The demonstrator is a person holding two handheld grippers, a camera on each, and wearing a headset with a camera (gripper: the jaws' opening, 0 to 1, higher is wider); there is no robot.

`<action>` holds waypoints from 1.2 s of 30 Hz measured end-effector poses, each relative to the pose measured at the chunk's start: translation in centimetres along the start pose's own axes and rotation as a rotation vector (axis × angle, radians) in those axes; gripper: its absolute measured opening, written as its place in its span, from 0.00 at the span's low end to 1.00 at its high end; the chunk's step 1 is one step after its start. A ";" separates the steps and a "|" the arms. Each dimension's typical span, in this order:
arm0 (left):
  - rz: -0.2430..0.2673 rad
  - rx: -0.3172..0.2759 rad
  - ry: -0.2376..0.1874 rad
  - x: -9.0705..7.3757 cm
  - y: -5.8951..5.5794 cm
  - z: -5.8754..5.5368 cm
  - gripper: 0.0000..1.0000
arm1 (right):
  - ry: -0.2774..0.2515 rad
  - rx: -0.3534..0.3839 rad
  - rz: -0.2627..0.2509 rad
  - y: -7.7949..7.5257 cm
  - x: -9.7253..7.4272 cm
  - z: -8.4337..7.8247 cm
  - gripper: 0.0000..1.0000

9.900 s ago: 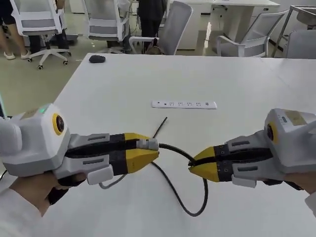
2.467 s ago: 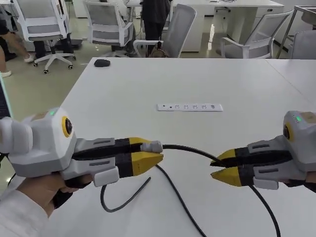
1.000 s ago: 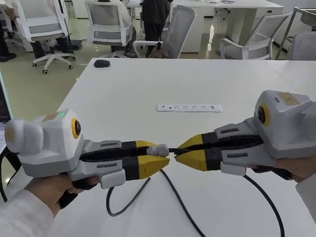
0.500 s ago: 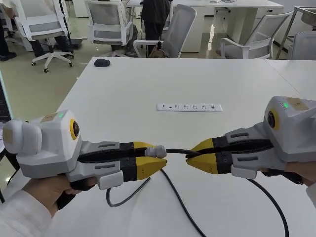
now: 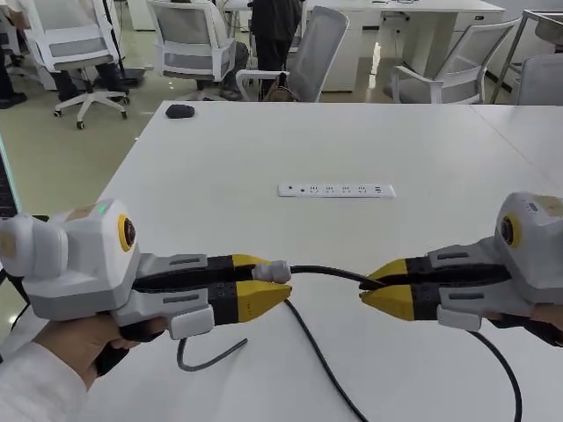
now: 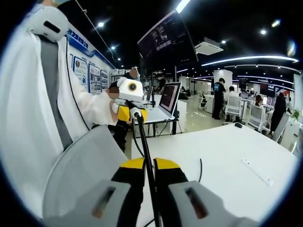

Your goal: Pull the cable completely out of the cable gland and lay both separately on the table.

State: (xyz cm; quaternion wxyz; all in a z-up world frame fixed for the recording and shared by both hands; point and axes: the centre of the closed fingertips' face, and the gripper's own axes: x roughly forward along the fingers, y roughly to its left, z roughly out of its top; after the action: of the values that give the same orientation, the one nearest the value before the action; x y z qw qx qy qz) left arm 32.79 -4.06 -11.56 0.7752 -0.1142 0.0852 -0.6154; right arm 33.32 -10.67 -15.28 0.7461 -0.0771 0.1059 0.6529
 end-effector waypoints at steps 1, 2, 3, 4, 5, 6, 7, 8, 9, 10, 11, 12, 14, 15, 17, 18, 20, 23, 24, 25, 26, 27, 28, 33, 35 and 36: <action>0.000 0.001 0.001 0.0 0.0 0.0 0.16 | 0.005 0.006 -0.005 -0.1 -0.1 -0.3 0.06; 0.001 0.000 0.001 -0.1 0.0 0.0 0.16 | 0.009 0.010 -0.009 -0.2 -0.2 -0.5 0.06; 0.002 0.000 0.001 -0.1 0.0 0.0 0.16 | 0.013 0.013 -0.013 -0.2 -0.3 -0.7 0.06; 0.004 -0.001 0.001 -0.2 0.1 0.0 0.16 | 0.018 0.018 -0.019 -0.3 -0.5 -1.0 0.06; 0.005 -0.002 0.000 -0.2 0.1 0.0 0.16 | 0.018 0.021 -0.021 -0.4 -0.6 -1.1 0.06; 0.005 -0.001 -0.001 -0.3 0.1 0.0 0.16 | 0.018 0.026 -0.024 -0.4 -0.8 -1.2 0.06; 0.005 -0.002 -0.002 -0.3 0.1 0.0 0.16 | 0.017 0.028 -0.024 -0.3 -0.8 -1.2 0.06; 0.005 -0.003 -0.003 -0.3 0.1 0.0 0.16 | 0.017 0.030 -0.025 -0.3 -0.8 -1.2 0.06; 0.005 -0.002 -0.002 -0.3 0.1 0.0 0.16 | 0.019 0.031 -0.025 -0.3 -0.8 -1.3 0.06; 0.006 -0.002 -0.001 -0.3 0.1 0.0 0.16 | 0.021 0.030 -0.024 -0.2 -0.8 -1.3 0.06; 0.004 -0.002 0.000 -0.2 0.1 0.0 0.16 | 0.023 0.031 -0.023 -0.2 -0.8 -1.4 0.06; 0.004 -0.002 0.000 -0.2 0.1 0.0 0.16 | 0.024 0.032 -0.023 -0.2 -0.8 -1.4 0.06; 0.004 -0.002 -0.001 -0.2 0.1 0.0 0.16 | 0.027 0.033 -0.023 -0.2 -0.8 -1.5 0.06; 0.005 -0.002 0.000 -0.2 0.1 0.0 0.16 | 0.028 0.033 -0.024 -0.2 -0.8 -1.5 0.07; 0.007 0.000 0.003 -0.2 0.1 0.0 0.17 | 0.029 0.030 -0.029 -0.3 -0.8 -1.5 0.07; 0.008 0.001 0.006 -0.2 0.1 0.0 0.17 | 0.029 0.029 -0.031 -0.4 -0.8 -1.4 0.07; 0.004 0.009 0.013 -0.1 0.0 -0.1 0.16 | 0.031 0.028 -0.034 -0.4 -0.9 -1.3 0.08; 0.000 0.011 0.015 -0.1 -0.2 0.0 0.16 | 0.037 0.029 -0.035 -0.5 -0.8 -1.1 0.09; 0.000 0.011 0.013 -0.1 -0.2 0.0 0.16 | 0.032 0.036 -0.036 -0.5 -0.8 -0.8 0.11; 0.000 0.010 0.012 0.0 -0.2 0.0 0.17 | 0.027 0.038 -0.037 -0.5 -0.7 -0.6 0.14; 0.000 0.007 0.011 0.0 -0.1 0.0 0.17 | 0.017 0.029 -0.040 -0.4 -0.6 -0.2 0.15; -0.002 0.007 0.011 0.1 -0.2 0.0 0.17 | 0.013 0.024 -0.041 -0.5 -0.5 0.1 0.17; -0.004 0.007 0.011 0.2 -0.2 0.0 0.17 | 0.011 0.020 -0.041 -0.4 -0.4 0.4 0.18; -0.019 0.007 0.014 0.8 -0.6 0.0 0.17 | -0.021 -0.034 0.002 0.4 0.8 2.8 0.19; -0.023 0.007 0.014 0.9 -0.6 0.1 0.17 | -0.029 -0.053 0.019 0.8 1.2 3.5 0.19; -0.025 0.006 0.014 1.0 -0.7 0.1 0.17 | -0.031 -0.066 0.031 1.1 1.6 3.9 0.18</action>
State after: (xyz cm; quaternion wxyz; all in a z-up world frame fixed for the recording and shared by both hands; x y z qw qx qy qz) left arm 32.43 -5.20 -11.29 0.7671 -0.1088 0.0874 -0.6262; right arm 32.68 -8.02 -11.86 0.7344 -0.0897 0.0738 0.6687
